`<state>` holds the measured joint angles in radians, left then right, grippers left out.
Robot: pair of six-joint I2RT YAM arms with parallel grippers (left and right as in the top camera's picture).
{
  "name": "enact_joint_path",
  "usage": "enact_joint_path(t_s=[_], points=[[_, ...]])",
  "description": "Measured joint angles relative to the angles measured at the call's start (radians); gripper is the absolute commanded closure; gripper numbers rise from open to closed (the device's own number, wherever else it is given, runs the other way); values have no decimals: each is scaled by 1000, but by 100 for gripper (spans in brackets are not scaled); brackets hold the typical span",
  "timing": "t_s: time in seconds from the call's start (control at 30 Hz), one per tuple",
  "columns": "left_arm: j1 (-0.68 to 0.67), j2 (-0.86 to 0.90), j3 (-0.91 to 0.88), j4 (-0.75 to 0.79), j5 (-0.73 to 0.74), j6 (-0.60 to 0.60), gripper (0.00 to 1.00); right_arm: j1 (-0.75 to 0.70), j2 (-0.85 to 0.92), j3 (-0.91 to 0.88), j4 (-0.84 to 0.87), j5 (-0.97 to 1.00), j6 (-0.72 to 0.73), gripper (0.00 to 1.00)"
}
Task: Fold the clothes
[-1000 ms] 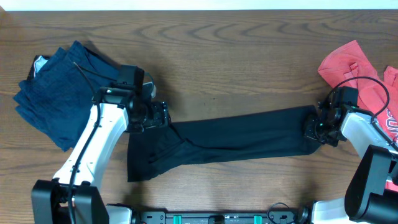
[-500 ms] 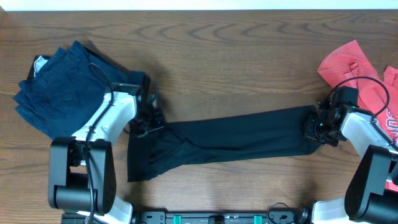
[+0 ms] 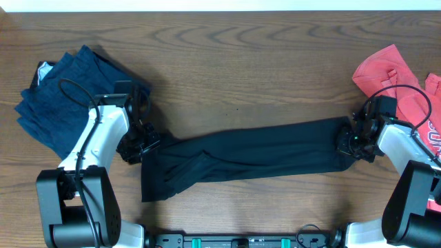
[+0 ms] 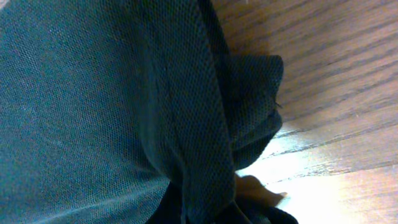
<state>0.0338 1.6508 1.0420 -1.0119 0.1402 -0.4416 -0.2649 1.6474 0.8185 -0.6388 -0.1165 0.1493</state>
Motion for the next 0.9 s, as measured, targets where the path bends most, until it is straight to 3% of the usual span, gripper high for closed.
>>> enact_joint_path(t_s=[0.33,0.6,0.9], points=[[0,0,0,-35,94,80,42,-27,19,31,-32,8,30,99],[0,-37,0,12,149,171,35,-134,61,161,-175,118,35,99],[0,-76,0,27,161,185,35,12,59,263,-327,102,-57,99]])
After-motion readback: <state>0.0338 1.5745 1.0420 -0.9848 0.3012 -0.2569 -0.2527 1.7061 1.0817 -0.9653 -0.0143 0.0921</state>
